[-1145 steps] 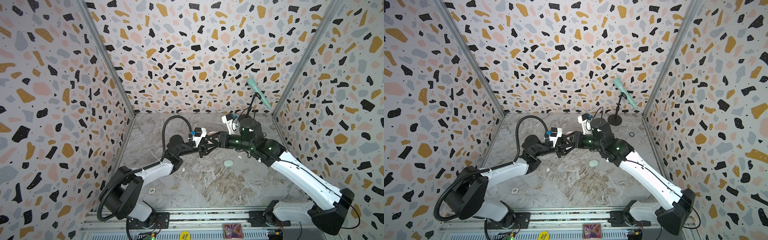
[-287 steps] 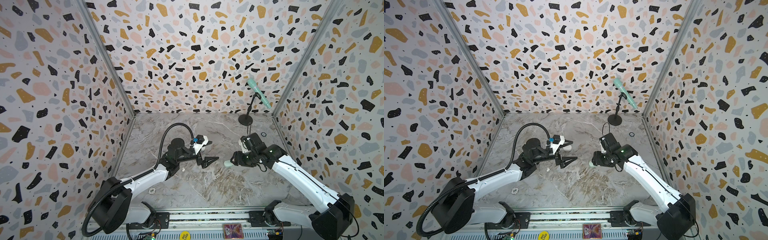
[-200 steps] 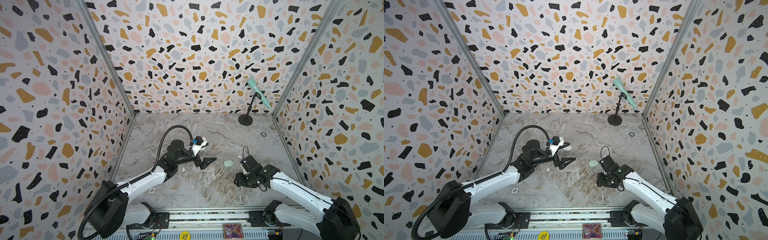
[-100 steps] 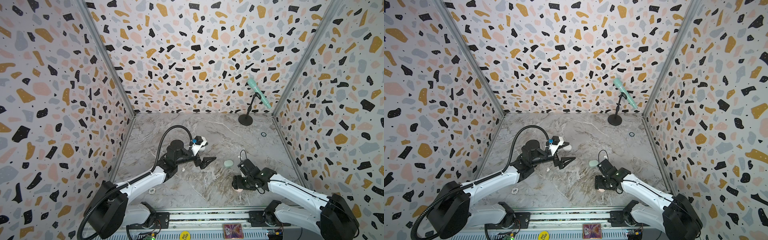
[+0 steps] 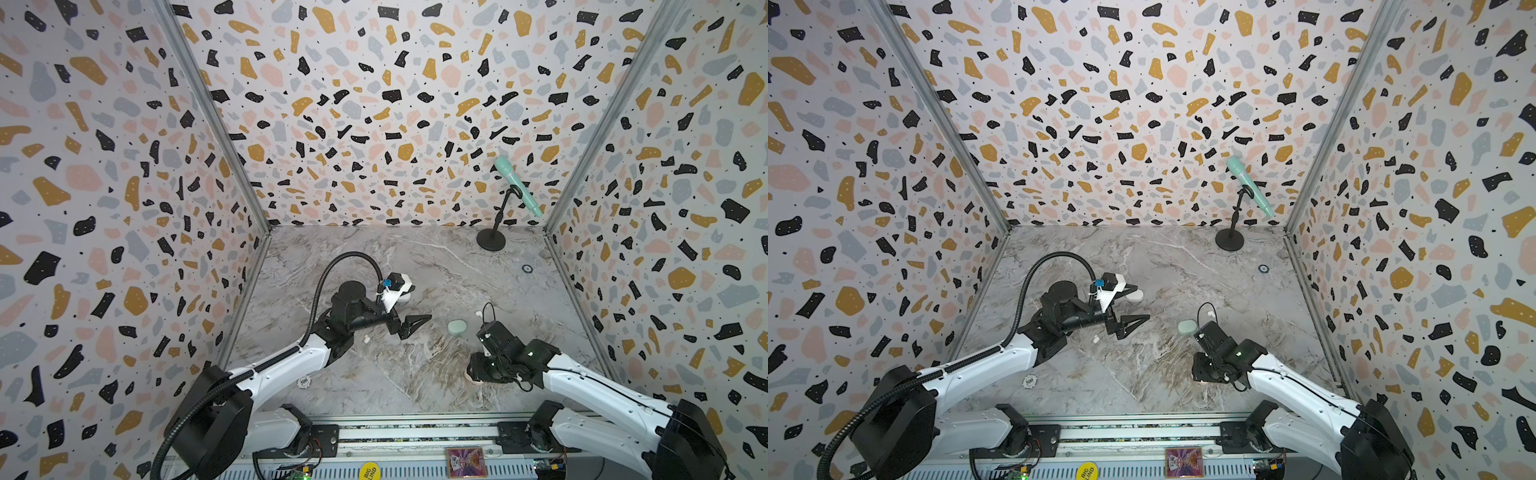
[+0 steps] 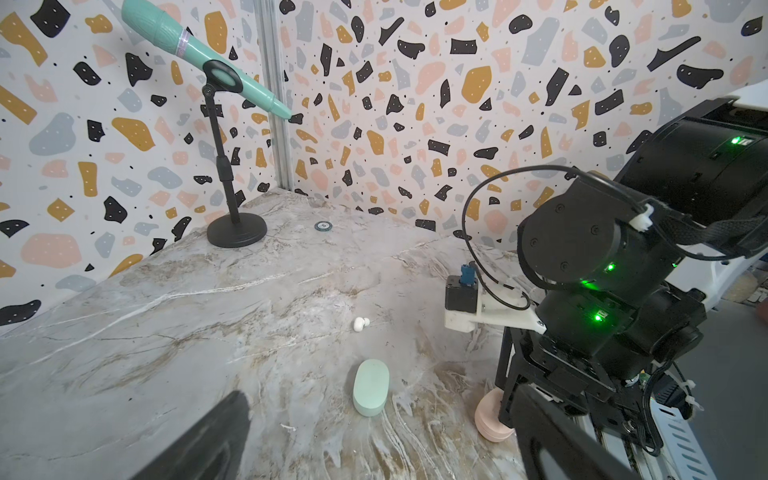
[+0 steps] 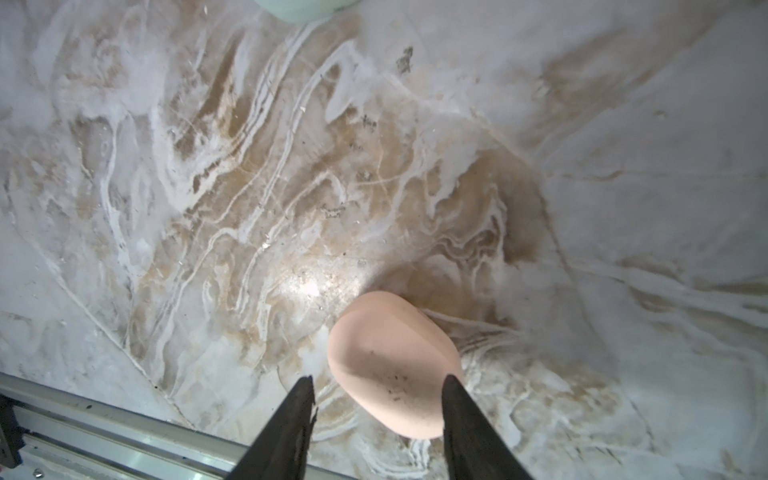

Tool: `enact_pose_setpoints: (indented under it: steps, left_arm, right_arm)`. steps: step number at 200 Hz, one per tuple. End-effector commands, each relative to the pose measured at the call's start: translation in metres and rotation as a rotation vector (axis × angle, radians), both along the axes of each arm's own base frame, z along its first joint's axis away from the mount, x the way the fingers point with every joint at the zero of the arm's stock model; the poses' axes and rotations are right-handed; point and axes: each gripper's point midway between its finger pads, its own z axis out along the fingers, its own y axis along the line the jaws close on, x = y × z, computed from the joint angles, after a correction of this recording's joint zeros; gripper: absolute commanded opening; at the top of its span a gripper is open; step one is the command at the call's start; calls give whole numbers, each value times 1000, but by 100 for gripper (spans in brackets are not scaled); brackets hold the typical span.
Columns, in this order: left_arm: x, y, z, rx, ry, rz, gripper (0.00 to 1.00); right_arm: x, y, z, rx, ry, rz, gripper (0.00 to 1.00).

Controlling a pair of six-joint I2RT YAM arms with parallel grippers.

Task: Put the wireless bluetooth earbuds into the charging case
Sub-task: 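Lower the pink case onto the table with the right gripper and release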

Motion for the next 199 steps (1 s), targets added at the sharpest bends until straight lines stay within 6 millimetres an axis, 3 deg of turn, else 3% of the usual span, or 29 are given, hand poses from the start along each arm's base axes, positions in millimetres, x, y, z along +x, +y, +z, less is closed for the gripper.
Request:
enact_pose_setpoints:
  steps: [1,33,73,118,146,176,199]
  left_arm:
    - [0,4,8,-23,-29,8,100]
    - [1,4,9,-24,-29,9,100]
    - [0,7,10,-24,-31,19,100]
    - [2,9,12,-27,-34,33,100]
    - [4,10,14,-28,-35,38,100]
    - [11,18,17,-51,-22,76,100]
    - [36,35,15,-59,16,207,100]
  right_arm:
    - [-12,-10,-14,-66,56,-9,50]
    - [-16,-9,-25,-95,71,18,46]
    - [-16,-1,-24,-109,58,62,45]
    - [9,1,16,-146,-60,45,52]
    - [15,-3,24,-180,-61,46,62]
    - [25,18,43,-105,-90,72,66]
    - [38,31,58,-88,-118,93,71]
